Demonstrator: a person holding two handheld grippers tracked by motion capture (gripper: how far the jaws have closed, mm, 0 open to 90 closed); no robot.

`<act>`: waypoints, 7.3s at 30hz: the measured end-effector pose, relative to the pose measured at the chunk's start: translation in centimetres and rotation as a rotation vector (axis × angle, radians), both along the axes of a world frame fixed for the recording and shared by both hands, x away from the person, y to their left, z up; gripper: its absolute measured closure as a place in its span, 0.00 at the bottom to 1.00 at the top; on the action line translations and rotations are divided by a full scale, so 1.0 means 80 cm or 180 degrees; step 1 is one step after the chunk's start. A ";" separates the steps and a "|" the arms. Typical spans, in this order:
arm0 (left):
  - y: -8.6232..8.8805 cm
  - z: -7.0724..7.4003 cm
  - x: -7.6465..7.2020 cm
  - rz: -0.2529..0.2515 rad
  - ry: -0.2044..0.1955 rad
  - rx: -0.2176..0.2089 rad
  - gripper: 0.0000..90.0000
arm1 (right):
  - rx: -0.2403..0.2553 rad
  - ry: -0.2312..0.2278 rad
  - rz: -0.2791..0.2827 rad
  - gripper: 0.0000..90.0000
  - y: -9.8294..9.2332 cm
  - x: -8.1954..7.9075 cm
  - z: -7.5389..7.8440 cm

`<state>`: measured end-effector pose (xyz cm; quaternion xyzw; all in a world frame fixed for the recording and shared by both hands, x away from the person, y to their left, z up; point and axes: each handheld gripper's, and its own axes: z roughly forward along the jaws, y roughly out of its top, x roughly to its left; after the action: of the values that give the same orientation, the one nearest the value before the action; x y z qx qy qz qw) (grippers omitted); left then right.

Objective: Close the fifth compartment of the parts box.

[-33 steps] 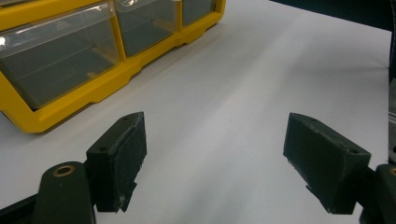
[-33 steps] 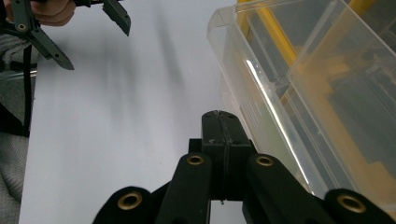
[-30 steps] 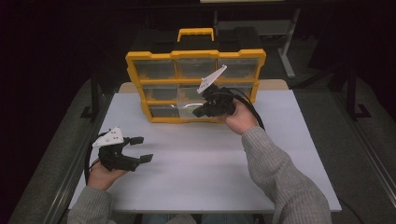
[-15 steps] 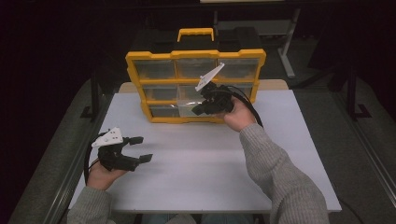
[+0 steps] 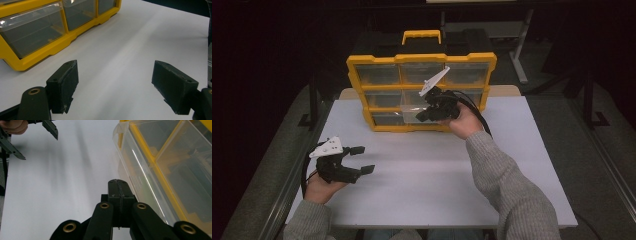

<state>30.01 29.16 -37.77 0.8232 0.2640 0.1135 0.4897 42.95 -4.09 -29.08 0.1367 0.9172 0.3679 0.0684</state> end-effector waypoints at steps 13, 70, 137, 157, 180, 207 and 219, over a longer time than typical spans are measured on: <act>0.000 -0.001 -0.001 0.0021 -0.0002 -0.0045 0.24 | 0.0007 -0.0012 -0.0048 0.99 -0.001 0.006 0.000; 0.003 0.000 -0.001 0.0041 -0.0006 -0.0067 0.24 | -0.0077 -0.0051 -0.0252 0.99 0.001 0.033 0.000; 0.007 0.000 -0.001 0.0066 0.0003 -0.0067 0.24 | -0.0196 -0.0183 -0.0361 0.99 0.002 0.043 0.007; 0.008 -0.001 -0.001 0.0064 0.0004 -0.0056 0.24 | -0.0166 -0.0101 -0.0496 0.99 -0.001 0.047 0.006; 0.008 -0.001 -0.001 0.0076 0.0013 -0.0047 0.24 | -0.0222 -0.0302 -0.0598 0.99 0.003 0.054 0.002; 0.009 -0.005 0.002 0.0110 0.0055 -0.0051 0.24 | 0.0127 -0.0097 -0.0612 0.92 -0.016 0.044 -0.009; 0.008 -0.008 0.003 0.0147 0.0107 -0.0028 0.23 | 0.0438 0.0021 -0.0563 0.71 -0.046 0.020 -0.028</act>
<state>30.24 29.78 -38.39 0.8165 0.2916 0.1098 0.4861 44.54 -7.76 -31.32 0.2226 0.8744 0.4221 0.0880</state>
